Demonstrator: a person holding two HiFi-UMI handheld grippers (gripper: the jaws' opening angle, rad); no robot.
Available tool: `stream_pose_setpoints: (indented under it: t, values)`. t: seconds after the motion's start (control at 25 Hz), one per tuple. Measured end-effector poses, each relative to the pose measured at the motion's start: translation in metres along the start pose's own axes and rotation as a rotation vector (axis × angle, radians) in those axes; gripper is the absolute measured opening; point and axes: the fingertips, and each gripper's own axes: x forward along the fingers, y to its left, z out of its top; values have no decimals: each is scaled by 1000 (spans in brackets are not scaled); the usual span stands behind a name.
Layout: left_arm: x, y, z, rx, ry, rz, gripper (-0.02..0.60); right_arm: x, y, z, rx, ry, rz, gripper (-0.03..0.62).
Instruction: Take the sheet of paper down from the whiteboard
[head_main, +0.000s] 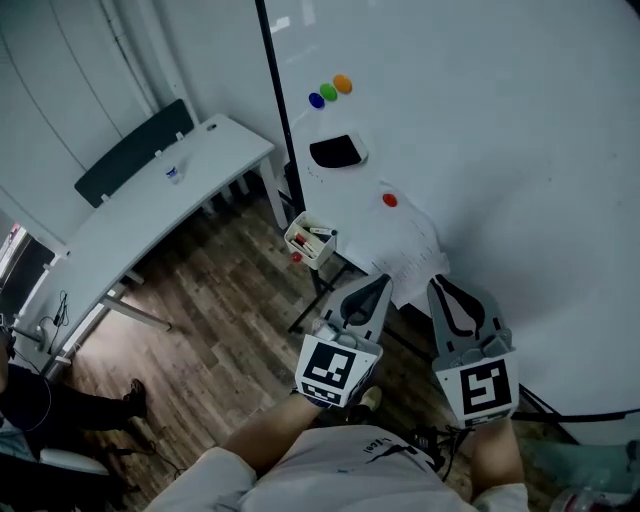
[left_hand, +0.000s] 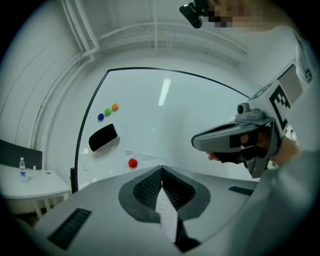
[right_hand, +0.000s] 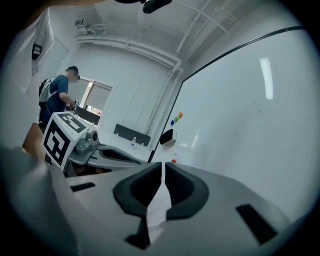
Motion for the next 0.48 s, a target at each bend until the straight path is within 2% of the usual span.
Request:
stream_pose_setpoints:
  t: [0.12, 0.24, 0.36, 0.4, 0.48]
  values:
    - [20, 13, 2, 5, -14, 51, 14, 20, -21, -1, -46, 45, 17, 17]
    - [38, 26, -1, 11, -9, 57, 15, 41, -34, -2, -84, 85, 20, 18]
    - [54, 43, -5, 14, -11, 56, 17, 64, -40, -10, -114, 133, 7, 65]
    - [59, 47, -6, 16, -12, 56, 27, 71, -42, -12, -120, 155, 5, 75]
    - [70, 55, -8, 18, -11, 51, 102, 81, -45, -14, -138, 202, -5, 84]
